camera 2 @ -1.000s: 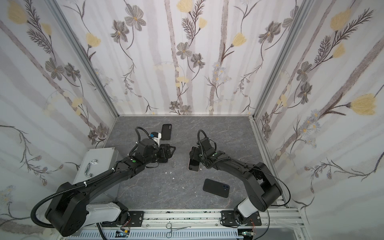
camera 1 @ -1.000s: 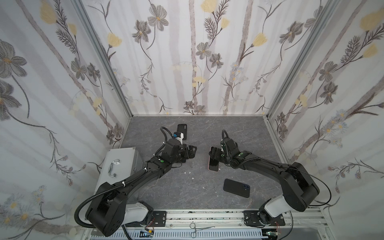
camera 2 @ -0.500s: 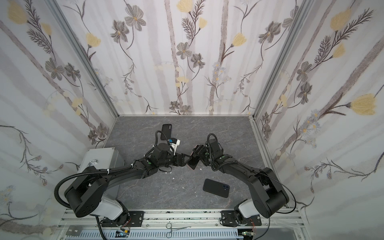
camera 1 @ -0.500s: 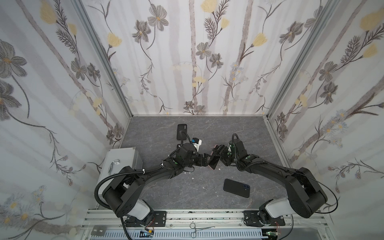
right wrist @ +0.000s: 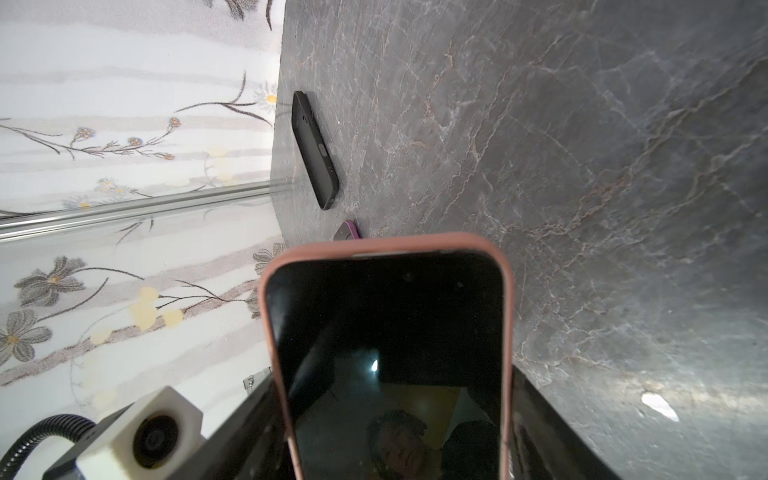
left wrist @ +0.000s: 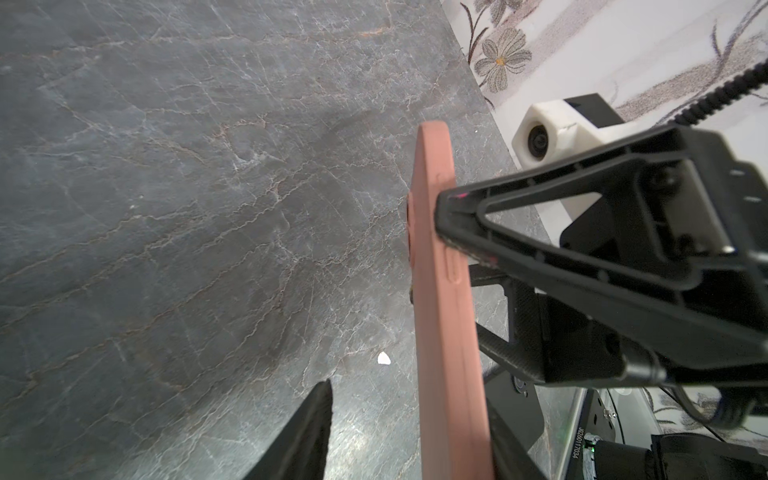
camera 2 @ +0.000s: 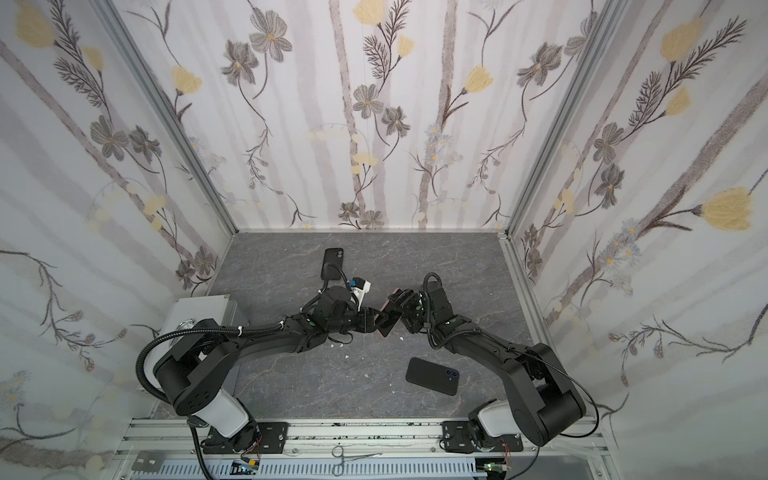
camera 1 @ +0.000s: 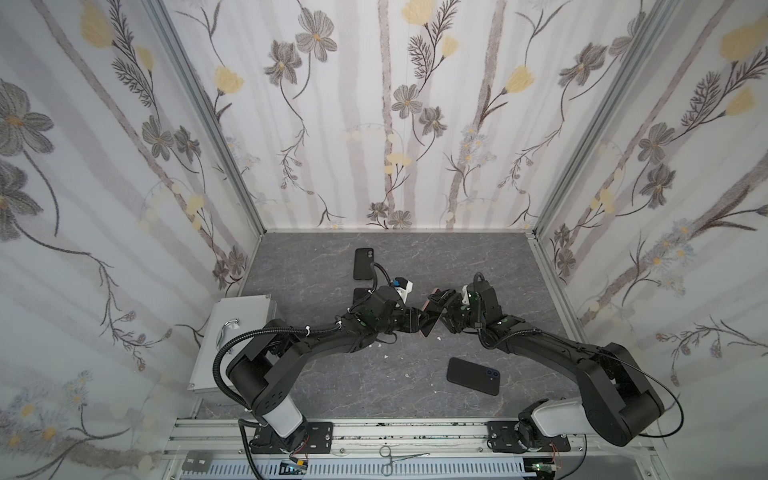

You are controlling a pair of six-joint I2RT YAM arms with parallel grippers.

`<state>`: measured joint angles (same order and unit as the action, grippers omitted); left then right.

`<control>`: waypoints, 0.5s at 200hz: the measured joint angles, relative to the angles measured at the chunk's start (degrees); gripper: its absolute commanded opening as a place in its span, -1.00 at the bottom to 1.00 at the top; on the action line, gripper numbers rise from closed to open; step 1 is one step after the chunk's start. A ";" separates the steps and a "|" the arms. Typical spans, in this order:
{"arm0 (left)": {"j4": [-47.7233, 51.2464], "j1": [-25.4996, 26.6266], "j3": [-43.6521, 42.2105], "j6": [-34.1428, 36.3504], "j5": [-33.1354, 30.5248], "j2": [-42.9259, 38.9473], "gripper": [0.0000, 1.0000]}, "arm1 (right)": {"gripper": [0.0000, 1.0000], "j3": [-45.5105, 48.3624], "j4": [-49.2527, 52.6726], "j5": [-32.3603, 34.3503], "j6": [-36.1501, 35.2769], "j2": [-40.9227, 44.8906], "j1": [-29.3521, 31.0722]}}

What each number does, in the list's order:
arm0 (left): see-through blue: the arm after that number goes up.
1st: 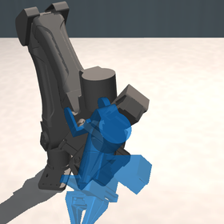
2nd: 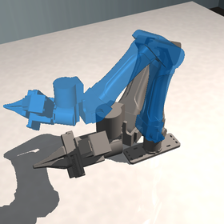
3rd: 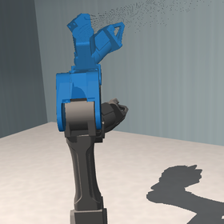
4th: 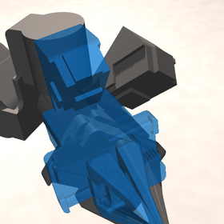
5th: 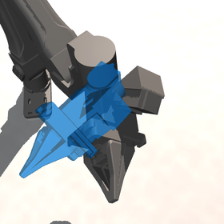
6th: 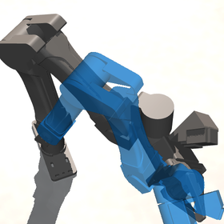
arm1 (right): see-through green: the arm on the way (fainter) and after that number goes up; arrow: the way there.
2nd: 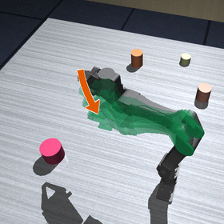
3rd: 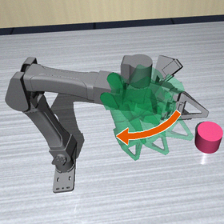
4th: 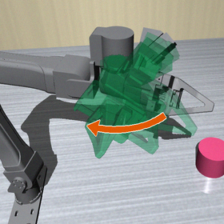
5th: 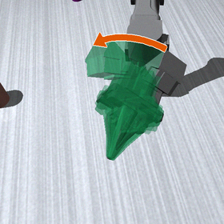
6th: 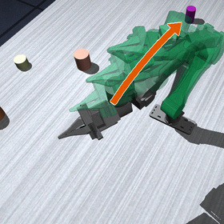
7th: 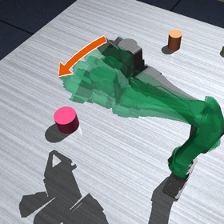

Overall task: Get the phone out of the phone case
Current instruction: 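Grip the phone edge with the left gripper while the right gripper releases and withdraws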

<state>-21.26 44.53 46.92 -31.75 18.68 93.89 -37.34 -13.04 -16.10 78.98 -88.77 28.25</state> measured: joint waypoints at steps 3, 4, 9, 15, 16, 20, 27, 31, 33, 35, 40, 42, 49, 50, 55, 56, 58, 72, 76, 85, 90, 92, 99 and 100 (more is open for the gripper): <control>-0.02 0.00 0.02 0.00 0.00 0.02 -0.16 | -0.60 0.07 0.00 0.00 0.00 0.09 -0.09; -0.04 0.00 0.02 0.00 0.00 0.02 -0.17 | -0.60 0.09 0.00 0.00 0.02 0.11 -0.11; -0.09 0.04 0.04 0.00 0.04 0.04 -0.23 | -0.60 0.17 -0.02 0.02 0.02 0.22 -0.24; -0.13 0.04 0.11 0.00 0.35 0.15 -0.32 | -0.60 0.28 -0.04 0.04 0.04 0.28 -0.44; -0.13 0.04 0.13 0.00 0.42 0.15 -0.33 | -0.60 0.31 -0.07 0.04 0.04 0.28 -0.46; -0.20 0.04 0.22 0.00 0.55 0.24 -0.40 | -0.60 0.37 -0.07 0.04 0.04 0.28 -0.59; -0.20 0.04 0.39 0.02 0.63 0.39 -0.49 | -0.60 0.48 -0.13 0.07 0.09 0.26 -0.79; -0.22 0.04 0.46 0.02 0.63 0.46 -0.54 | -0.60 0.50 -0.13 0.11 0.15 0.26 -0.90; -0.26 0.04 0.50 0.04 0.63 0.48 -0.56 | -0.60 0.52 -0.11 0.15 0.17 0.24 -0.92; -0.28 0.04 0.52 0.02 0.63 0.50 -0.59 | -0.60 0.52 -0.13 0.22 0.24 0.24 -0.96; -0.33 0.04 0.57 0.02 0.72 0.52 -0.64 | -0.60 0.52 -0.15 0.24 0.31 0.22 -1.03; -0.33 0.04 0.61 0.02 0.81 0.52 -0.65 | -0.59 0.55 -0.17 0.24 0.33 0.22 -1.07; -0.39 0.04 0.68 0.09 1.14 0.52 -0.74 | -0.59 0.57 -0.20 0.26 0.46 0.24 -1.11; -0.46 0.04 0.68 0.13 1.33 0.52 -0.74 | -0.59 0.57 -0.22 0.26 0.46 0.24 -1.11; -0.76 0.04 0.68 0.26 1.81 0.52 -0.79 | -0.58 0.59 -0.22 0.33 0.46 0.24 -1.11; -0.83 0.07 0.68 0.31 1.92 0.52 -0.80 | -0.58 0.61 -0.22 0.39 0.46 0.24 -1.11; -0.90 0.13 0.68 0.35 2.01 0.52 -0.82 | -0.58 0.61 -0.22 0.44 0.46 0.24 -1.11; -1.01 0.31 0.70 0.55 2.25 0.37 -1.00 | -0.55 0.66 0.20 0.66 0.46 0.52 -1.14; -1.03 0.28 0.70 0.61 2.32 0.31 -1.00 | -0.53 0.66 0.24 0.94 0.42 0.66 -1.14; -1.09 0.31 0.70 0.76 2.32 -0.02 -1.00 | -0.49 0.66 0.33 1.18 0.17 1.07 -1.16; -1.09 0.31 0.70 0.83 2.27 -0.20 -1.00 | -0.46 0.66 0.39 1.27 0.02 1.36 -1.18; -1.14 0.31 0.70 0.85 2.27 -0.26 -1.00 | -0.43 0.66 0.39 1.31 0.02 1.44 -1.18; -1.22 0.31 0.70 0.90 2.19 -0.44 -1.00 | -0.30 0.66 0.39 1.46 -0.02 1.81 -1.18; -1.25 0.31 0.70 0.90 2.16 -0.46 -1.00 | -0.26 0.66 0.42 1.46 -0.07 1.88 -1.18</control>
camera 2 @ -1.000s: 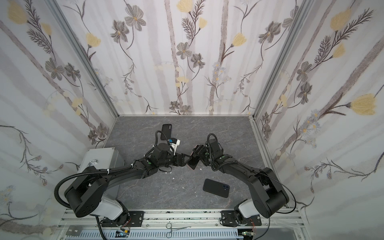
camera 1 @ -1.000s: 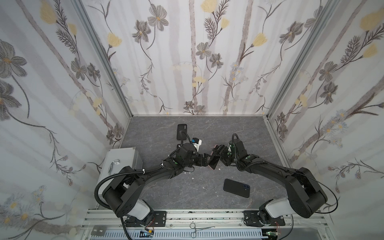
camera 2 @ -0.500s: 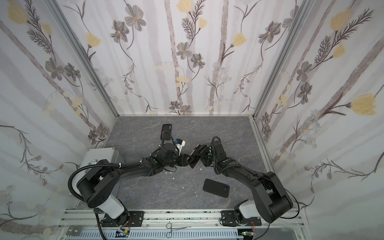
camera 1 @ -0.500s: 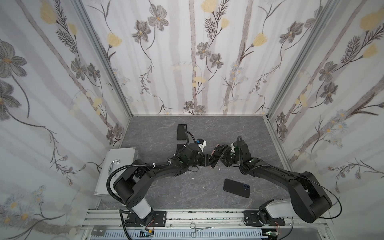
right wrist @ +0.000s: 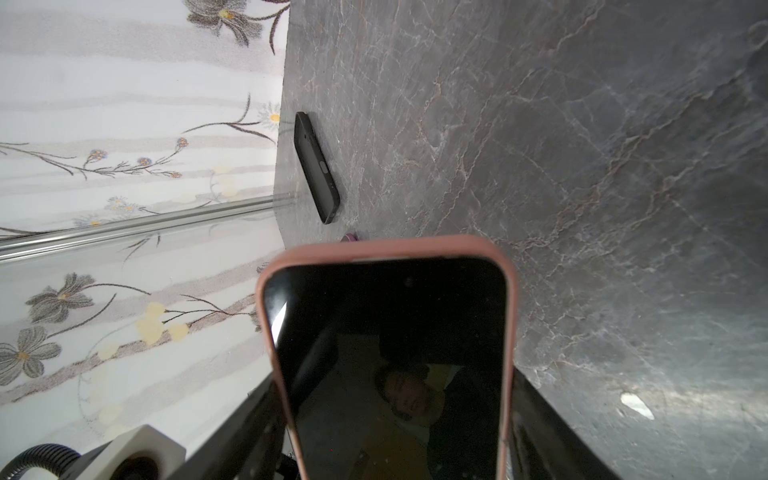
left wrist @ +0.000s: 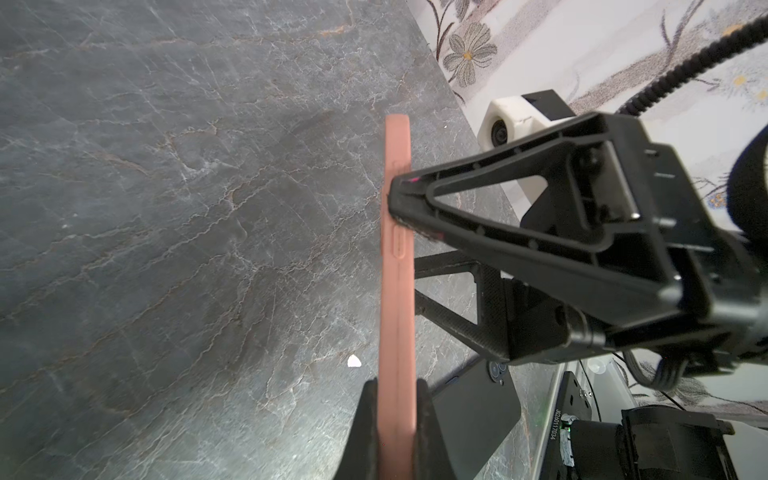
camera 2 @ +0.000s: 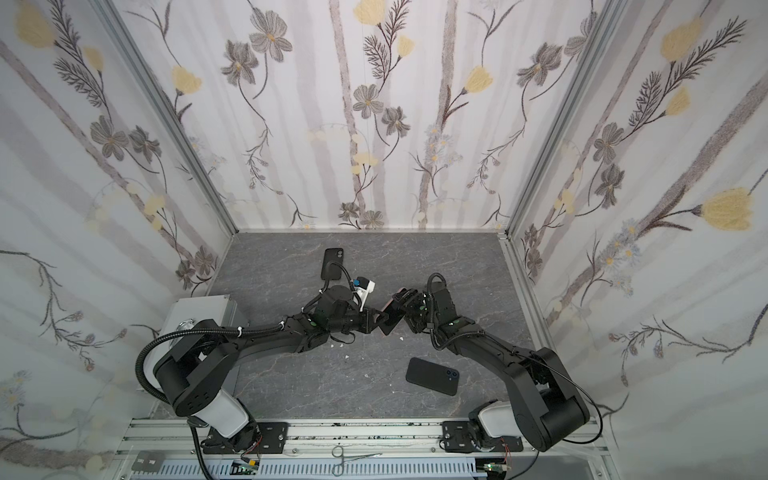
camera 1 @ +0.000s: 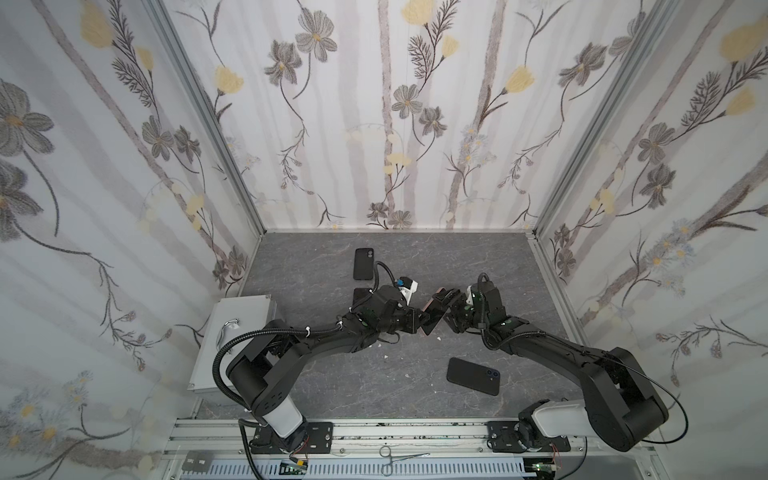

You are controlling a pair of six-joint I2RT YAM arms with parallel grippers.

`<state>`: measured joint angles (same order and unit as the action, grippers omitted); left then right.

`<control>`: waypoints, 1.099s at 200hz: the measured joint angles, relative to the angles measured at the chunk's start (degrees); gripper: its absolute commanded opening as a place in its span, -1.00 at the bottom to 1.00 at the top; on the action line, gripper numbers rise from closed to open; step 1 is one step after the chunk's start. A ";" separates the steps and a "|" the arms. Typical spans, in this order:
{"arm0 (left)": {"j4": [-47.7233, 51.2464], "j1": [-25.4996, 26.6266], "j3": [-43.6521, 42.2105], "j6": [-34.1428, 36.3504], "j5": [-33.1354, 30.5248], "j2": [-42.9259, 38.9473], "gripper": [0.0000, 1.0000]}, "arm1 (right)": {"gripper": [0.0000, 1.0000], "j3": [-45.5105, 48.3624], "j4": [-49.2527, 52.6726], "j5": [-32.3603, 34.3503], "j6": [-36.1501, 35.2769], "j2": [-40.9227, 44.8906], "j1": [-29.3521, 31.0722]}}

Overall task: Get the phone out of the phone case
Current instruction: 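Grip the phone edge with the left gripper while the right gripper releases and withdraws, then reach the right gripper to grip the phone's free end held by the left gripper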

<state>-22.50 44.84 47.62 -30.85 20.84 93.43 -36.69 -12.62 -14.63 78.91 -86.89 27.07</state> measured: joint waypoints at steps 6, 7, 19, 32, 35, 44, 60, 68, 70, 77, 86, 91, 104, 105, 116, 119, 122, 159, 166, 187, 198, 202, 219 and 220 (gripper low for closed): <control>0.00 0.00 0.04 0.00 0.00 -0.09 -1.00 | 0.01 0.00 0.07 0.09 -0.20 0.35 0.00; 0.00 0.00 0.07 0.00 0.00 -0.11 -1.00 | 0.05 0.00 0.09 0.11 -0.20 0.37 0.00; 0.11 0.02 0.59 0.00 0.04 -0.15 -1.00 | 0.56 0.00 0.31 0.76 -0.79 1.22 -0.04; 0.52 0.04 1.66 0.04 0.02 -0.15 -1.00 | 0.90 0.00 0.31 1.97 -1.99 2.47 -0.09; 0.66 0.04 1.92 -0.09 -0.13 -0.15 -1.00 | 0.96 0.00 0.28 2.23 -2.47 2.80 -0.11; 1.95 -0.02 2.75 -0.61 -1.36 -0.15 -1.00 | 0.99 0.00 -0.09 4.02 -4.59 4.15 -0.22; 5.53 -0.37 3.89 -0.68 -4.09 -0.11 -1.00 | 0.99 -0.02 -0.83 7.37 -8.22 6.67 -0.52; 7.56 -0.39 4.59 -0.66 -5.27 -0.15 -1.00 | 0.99 -0.02 -0.83 9.05 -10.64 8.00 -0.63; 7.98 -0.37 4.76 -0.66 -5.64 -0.17 -1.00 | 0.99 -0.02 -0.83 9.53 -11.19 8.33 -0.66; 9.22 -0.31 5.20 -0.63 -6.43 -0.39 -1.00 | 0.99 -0.02 -0.83 11.28 -13.16 9.55 -0.74; 10.67 -0.26 5.42 -0.59 -7.65 -1.31 -1.00 | 0.99 -0.02 -0.94 13.38 -15.91 11.15 -0.76; 11.28 -0.24 5.42 -0.59 -8.55 -1.97 -1.00 | 0.99 -0.02 -1.27 14.58 -17.53 12.04 -0.79; 12.26 -0.15 5.42 -0.59 -11.78 -3.82 -1.00 | 0.99 -0.04 -2.19 16.94 -21.90 13.79 -0.79; 12.31 -0.15 5.42 -0.61 -11.96 -3.91 -1.00 | 0.99 -0.04 -2.32 17.16 -22.40 13.94 -0.79; 12.52 -0.22 5.16 -0.61 -15.17 -5.53 -1.00 | 0.99 -0.15 -3.41 18.32 -26.16 15.04 -0.79; 12.44 -0.22 5.01 -0.61 -16.04 -5.90 -1.00 | 0.99 -0.22 -3.63 18.60 -27.32 15.30 -0.79; 12.39 -0.22 4.76 -0.59 -16.94 -6.40 -1.00 | 0.99 -0.39 -3.82 18.93 -28.72 15.54 -0.79; 13.38 -0.26 2.03 2.58 -22.16 -10.97 -1.00 | 0.99 -4.63 -3.65 14.62 -44.37 16.50 -0.85; 13.53 -0.44 1.62 2.64 -22.29 -11.78 -1.00 | 0.98 -5.77 -3.08 12.66 -47.30 16.57 -0.85; 13.77 -2.71 0.42 2.84 -20.17 -13.62 -1.00 | 0.91 -7.69 -2.97 6.29 -55.19 17.25 -0.85; 14.12 -4.31 -0.55 2.71 -19.15 -14.69 -1.00 | 0.88 -8.22 -2.78 3.37 -58.40 17.49 -0.83; 14.19 -4.66 -0.87 2.71 -19.06 -15.06 -1.00 | 0.88 -8.46 -2.49 2.47 -59.45 17.51 -0.85; 14.14 -5.66 -2.75 3.15 -16.41 -17.40 -1.00 | 0.85 -9.86 -0.90 -0.83 -63.36 17.53 -0.90; 14.14 -5.73 -2.95 3.30 -16.09 -17.66 -1.00 | 0.85 -9.92 -0.85 -0.98 -63.54 17.53 -0.90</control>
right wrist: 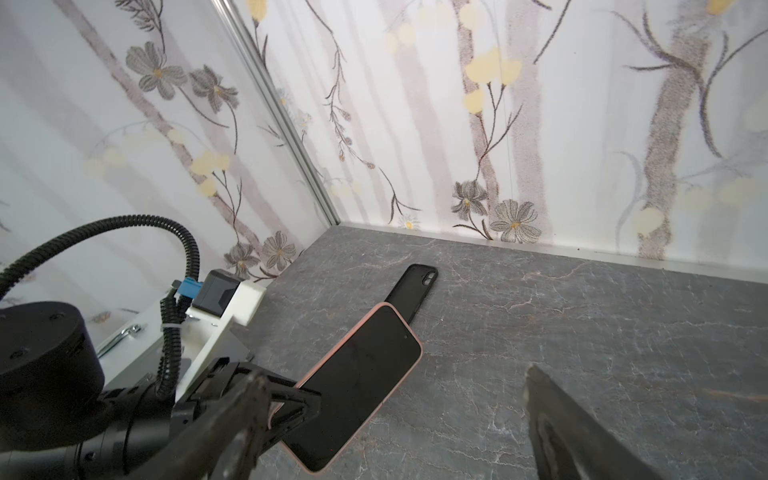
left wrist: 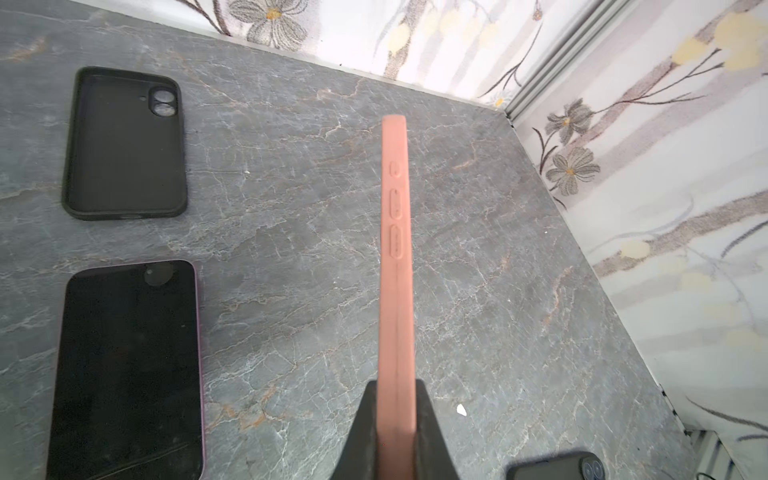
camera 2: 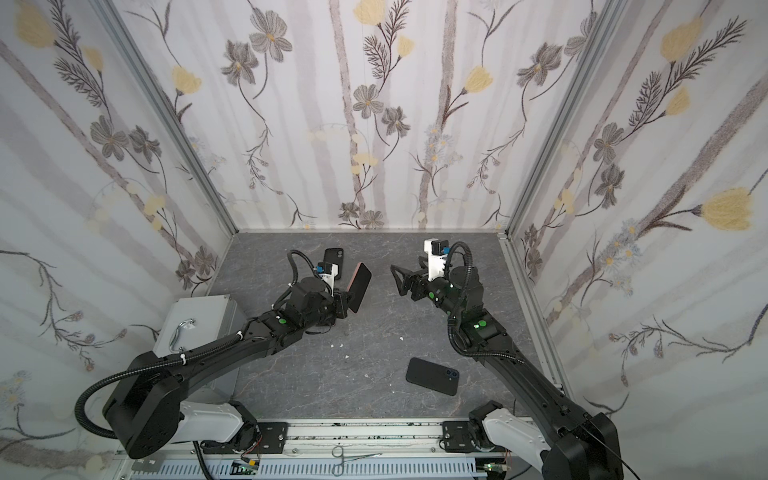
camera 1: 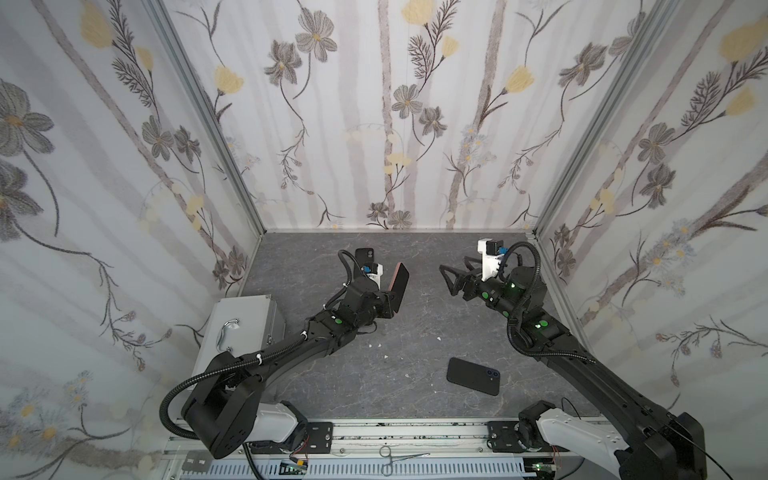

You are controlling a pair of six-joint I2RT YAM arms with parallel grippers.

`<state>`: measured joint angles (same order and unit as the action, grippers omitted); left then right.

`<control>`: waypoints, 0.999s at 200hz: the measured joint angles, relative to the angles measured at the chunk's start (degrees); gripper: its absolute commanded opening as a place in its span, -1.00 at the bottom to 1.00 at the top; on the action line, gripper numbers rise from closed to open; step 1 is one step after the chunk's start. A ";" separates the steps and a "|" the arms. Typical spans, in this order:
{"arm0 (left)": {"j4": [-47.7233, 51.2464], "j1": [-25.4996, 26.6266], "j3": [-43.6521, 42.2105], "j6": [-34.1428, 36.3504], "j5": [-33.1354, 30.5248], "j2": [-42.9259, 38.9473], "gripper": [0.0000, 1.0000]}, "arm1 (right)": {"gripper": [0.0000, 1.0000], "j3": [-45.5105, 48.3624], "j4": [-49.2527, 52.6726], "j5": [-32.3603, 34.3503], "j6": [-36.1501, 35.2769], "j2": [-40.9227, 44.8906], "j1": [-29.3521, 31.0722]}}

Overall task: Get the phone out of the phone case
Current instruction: 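Reach the right gripper to grip the phone's free end held by the left gripper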

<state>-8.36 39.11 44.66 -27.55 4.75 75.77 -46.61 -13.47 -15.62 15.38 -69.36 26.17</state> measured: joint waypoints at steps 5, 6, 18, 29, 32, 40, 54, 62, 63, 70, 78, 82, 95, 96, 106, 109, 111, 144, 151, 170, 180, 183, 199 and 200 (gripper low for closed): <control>-0.11 -0.39 -0.61 0.68 1.40 -0.92 -1.00 | 0.84 -0.57 0.55 -1.18 -1.16 0.00 0.00; -0.13 -0.44 -0.70 0.74 1.64 -1.03 -1.00 | 0.84 -0.63 0.63 -1.33 -1.29 -0.02 0.00; -0.76 -1.40 -1.66 2.08 5.09 -2.80 -1.00 | 0.82 -2.03 1.79 -4.02 -3.52 -0.31 0.00; -1.25 -2.47 -2.43 2.89 6.91 -4.59 -1.00 | 0.79 -3.61 3.32 -6.67 -5.38 -0.87 0.00; -1.36 -2.71 -2.60 3.41 7.37 -5.05 -1.00 | 0.79 -3.98 3.74 -7.32 -5.77 -1.05 0.00; -2.14 -3.50 -3.21 4.59 9.07 -6.27 -1.00 | 0.78 -5.16 5.11 -9.29 -6.99 -1.51 0.00; -3.50 -4.59 -4.33 6.62 12.22 -8.24 -1.00 | 0.75 -6.91 7.34 -12.31 -8.61 -2.08 -0.04; -3.87 -4.98 -4.87 7.56 13.92 -9.25 -1.00 | 0.74 -7.91 8.70 -14.12 -9.35 -2.38 -0.17; -3.87 -5.03 -4.92 7.65 14.05 -9.31 -1.00 | 0.74 -7.98 8.79 -14.29 -9.42 -2.40 -0.20; -3.98 -5.29 -5.22 8.50 15.26 -10.03 -1.00 | 0.73 -8.66 9.70 -16.02 -9.88 -2.60 -0.28; -4.26 -5.51 -5.55 9.68 16.61 -10.84 -1.00 | 0.72 -9.31 10.67 -17.94 -10.19 -2.73 -0.33; -4.35 -5.60 -5.68 10.03 17.07 -11.21 -1.00 | 0.71 -9.57 10.97 -18.84 -10.36 -2.80 -0.35; -5.11 -5.70 -6.21 11.63 18.27 -12.35 -1.00 | 0.67 -10.67 12.04 -22.21 -10.71 -3.30 -0.37; -5.14 -5.70 -6.25 11.74 18.36 -12.41 -1.00 | 0.67 -10.75 12.11 -22.38 -10.75 -3.34 -0.37; -5.55 -5.70 -6.64 13.09 19.45 -13.25 -1.00 | 0.64 -11.58 13.18 -24.72 -10.95 -3.76 -0.37; -5.62 -5.70 -6.80 13.60 19.74 -13.51 -1.00 | 0.63 -11.78 13.35 -25.24 -10.97 -3.85 -0.37; -5.73 -5.70 -6.91 13.99 19.98 -13.70 -1.00 | 0.63 -11.93 13.53 -25.64 -10.99 -3.91 -0.37; -6.40 -5.70 -8.33 18.10 23.93 -16.37 -1.00 | 0.60 -14.36 15.82 -31.52 -11.21 -5.20 -0.42; -6.47 -5.75 -8.55 18.75 24.68 -16.92 -1.00 | 0.59 -14.69 16.26 -32.72 -11.21 -5.40 -0.42; -7.82 -5.73 -9.42 20.06 25.90 -18.27 -1.00 | 0.57 -14.99 16.37 -35.12 -10.99 -5.75 -0.42; -8.50 -5.73 -9.84 20.33 26.29 -18.86 -1.00 | 0.55 -15.23 16.46 -35.95 -10.86 -5.92 -0.39; -8.59 -5.73 -9.94 20.46 26.40 -19.04 -1.00 | 0.54 -15.34 16.44 -36.24 -10.88 -6.03 -0.39; -9.07 -5.73 -10.36 21.16 26.97 -19.78 -1.00 | 0.48 -15.65 16.46 -36.46 -10.25 -6.56 -0.44; -9.11 -5.73 -10.38 21.16 26.99 -19.80 -1.00 | 0.48 -15.65 16.46 -36.46 -10.25 -6.58 -0.44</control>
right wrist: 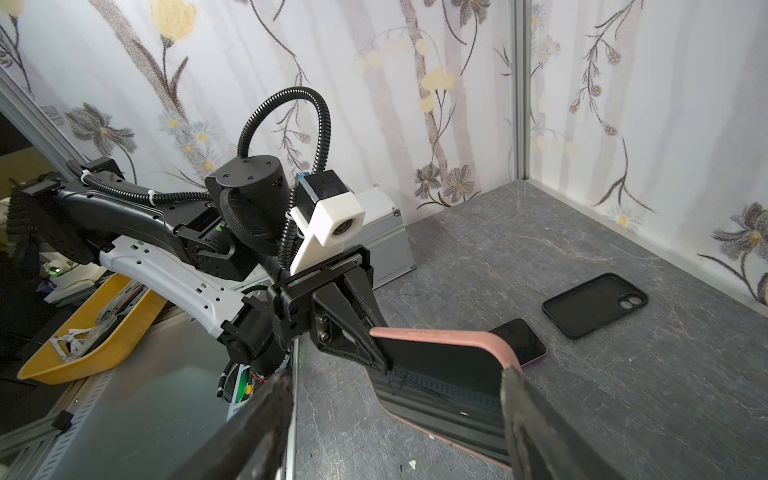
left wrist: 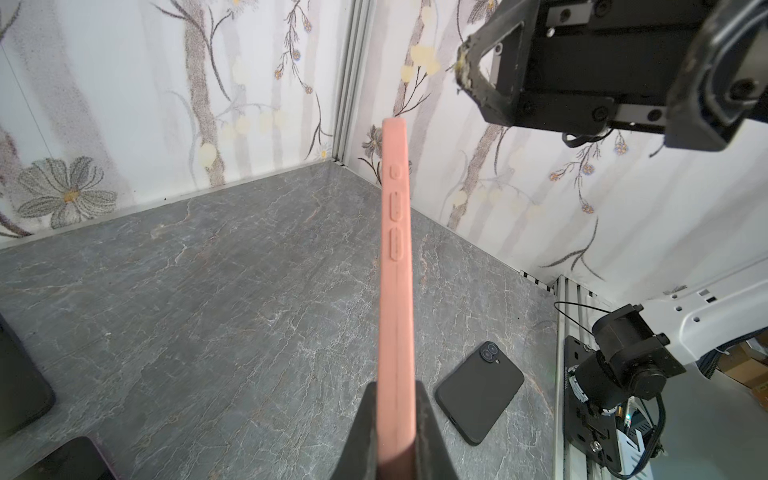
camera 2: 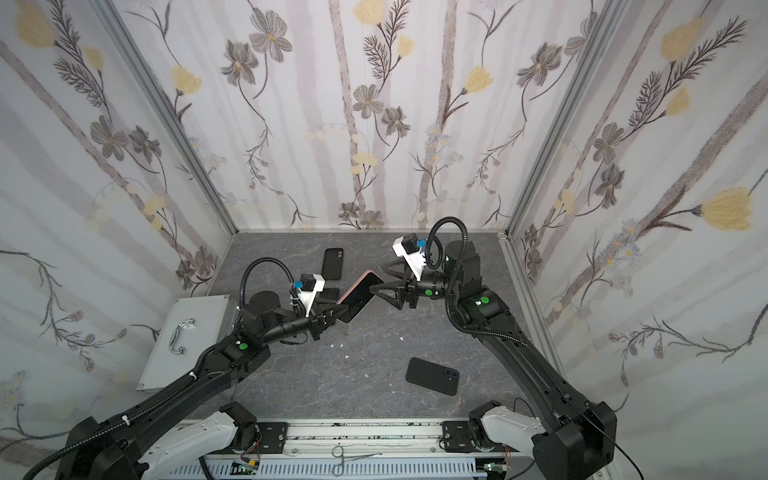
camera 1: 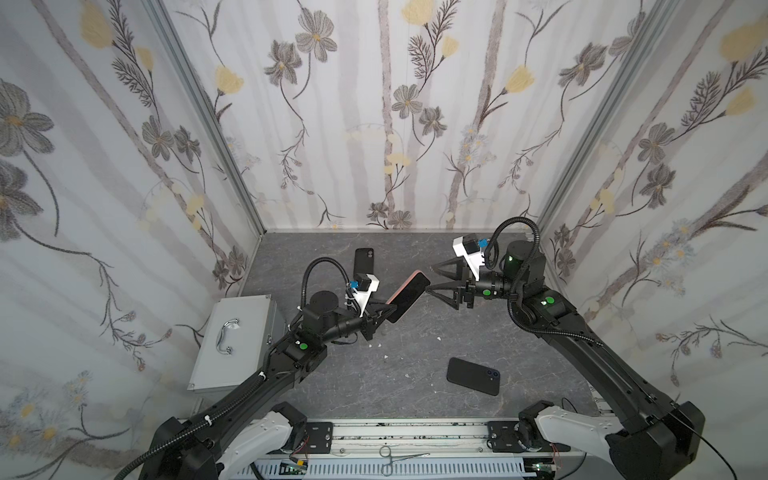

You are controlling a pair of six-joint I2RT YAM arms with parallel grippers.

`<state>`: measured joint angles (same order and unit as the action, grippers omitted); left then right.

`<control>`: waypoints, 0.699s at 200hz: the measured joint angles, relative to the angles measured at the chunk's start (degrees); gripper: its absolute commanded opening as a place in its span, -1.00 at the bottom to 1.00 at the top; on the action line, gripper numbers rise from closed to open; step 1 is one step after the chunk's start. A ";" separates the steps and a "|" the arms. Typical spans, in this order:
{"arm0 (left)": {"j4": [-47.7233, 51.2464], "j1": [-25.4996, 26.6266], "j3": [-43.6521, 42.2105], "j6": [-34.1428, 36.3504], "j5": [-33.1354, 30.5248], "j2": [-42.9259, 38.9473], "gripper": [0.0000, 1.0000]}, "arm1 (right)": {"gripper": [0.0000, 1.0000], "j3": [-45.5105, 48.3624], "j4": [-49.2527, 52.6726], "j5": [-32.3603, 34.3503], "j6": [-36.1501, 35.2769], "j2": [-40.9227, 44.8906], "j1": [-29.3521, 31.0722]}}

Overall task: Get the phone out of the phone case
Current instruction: 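Reach the right gripper to grip the phone's free end held by the left gripper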

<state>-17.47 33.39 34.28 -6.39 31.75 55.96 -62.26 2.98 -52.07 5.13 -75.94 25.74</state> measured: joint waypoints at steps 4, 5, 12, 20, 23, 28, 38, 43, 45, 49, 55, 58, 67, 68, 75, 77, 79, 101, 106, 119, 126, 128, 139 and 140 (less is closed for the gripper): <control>-0.17 0.00 -0.09 0.04 0.17 -0.15 -1.00 | 0.47 0.00 0.02 0.00 0.02 -0.15 -0.04; -0.24 0.00 -0.13 0.07 0.24 -0.20 -1.00 | 0.46 0.00 0.04 0.02 0.04 -0.20 -0.07; -0.39 0.00 -0.22 0.20 0.70 -0.39 -1.00 | 0.45 0.00 0.13 0.09 0.55 -0.39 -0.20; -0.83 0.00 -0.42 0.22 1.31 -0.59 -1.00 | 0.43 0.00 0.15 0.33 0.94 -0.55 -0.39; -1.01 0.00 -0.46 0.24 1.51 -0.66 -1.00 | 0.43 0.00 0.17 0.46 1.09 -0.59 -0.55; -1.25 0.00 -0.55 0.24 1.95 -0.76 -1.00 | 0.42 0.00 0.17 0.48 1.44 -0.66 -0.76; -1.86 0.00 -0.68 0.28 2.86 -0.87 -1.00 | 0.42 0.00 0.17 0.61 1.79 -0.87 -1.36; -2.23 0.00 -0.76 0.33 3.37 -0.90 -1.00 | 0.42 -0.02 0.17 0.61 1.97 -1.01 -1.60; -2.38 0.00 -0.79 0.35 3.56 -0.90 -1.00 | 0.42 -0.04 0.17 0.61 1.97 -1.09 -1.73; -2.51 0.00 -0.85 0.35 4.04 -0.90 -1.00 | 0.42 -0.04 0.17 0.59 2.16 -1.25 -1.95; -2.71 -0.02 -0.90 0.37 4.81 -0.85 -1.00 | 0.41 -0.07 0.17 0.50 2.36 -1.42 -2.25; -2.80 0.00 -0.90 0.37 5.18 -0.81 -1.00 | 0.41 -0.07 0.17 0.33 2.36 -1.55 -2.47; -3.32 0.00 -0.90 0.37 6.47 -0.50 -1.00 | 0.39 -0.15 0.17 -0.28 2.38 -1.88 -2.91; -3.34 -0.02 -0.90 0.37 6.56 -0.46 -1.00 | 0.39 -0.15 0.17 -0.35 2.40 -1.90 -2.93; -3.74 -0.02 -0.90 0.37 7.65 -0.13 -1.00 | 0.36 -0.26 0.15 -1.20 2.95 -2.25 -3.21; -3.80 -0.02 -0.87 0.37 7.96 -0.02 -1.00 | 0.35 -0.28 0.15 -1.42 2.99 -2.32 -3.28; -3.87 -0.02 -0.87 0.37 8.24 0.07 -1.00 | 0.34 -0.31 0.15 -1.77 2.97 -2.43 -3.34; -4.46 -0.02 -0.83 0.37 10.69 0.92 -1.00 | 0.24 -0.31 0.13 -5.35 3.87 -3.34 -3.58; -4.63 -0.02 -0.83 0.37 11.04 1.03 -1.00 | 0.22 -0.31 0.13 -6.29 4.07 -3.54 -3.58; -5.14 -0.02 -0.83 0.37 11.85 1.09 -1.00 | 0.15 -0.31 0.13 -8.31 4.42 -3.85 -3.63; -5.42 -0.07 -0.83 0.37 12.09 1.09 -1.00 | 0.10 -0.31 0.13 -9.22 4.46 -3.98 -3.63; -5.46 -0.07 -0.81 0.37 12.20 1.09 -1.00 | 0.07 -0.31 0.13 -9.42 4.50 -4.00 -3.63; -5.73 -0.09 -0.76 0.35 12.48 1.14 -1.00 | -0.01 -0.31 0.13 -10.14 4.85 -4.35 -3.63; -5.75 -0.09 -0.76 0.35 12.50 1.14 -1.00 | -0.01 -0.31 0.13 -10.19 4.85 -4.37 -3.63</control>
<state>-23.22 33.30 33.52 -6.04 44.25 57.10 -62.57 3.11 -62.26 9.98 -80.31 22.11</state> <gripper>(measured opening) 0.105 0.531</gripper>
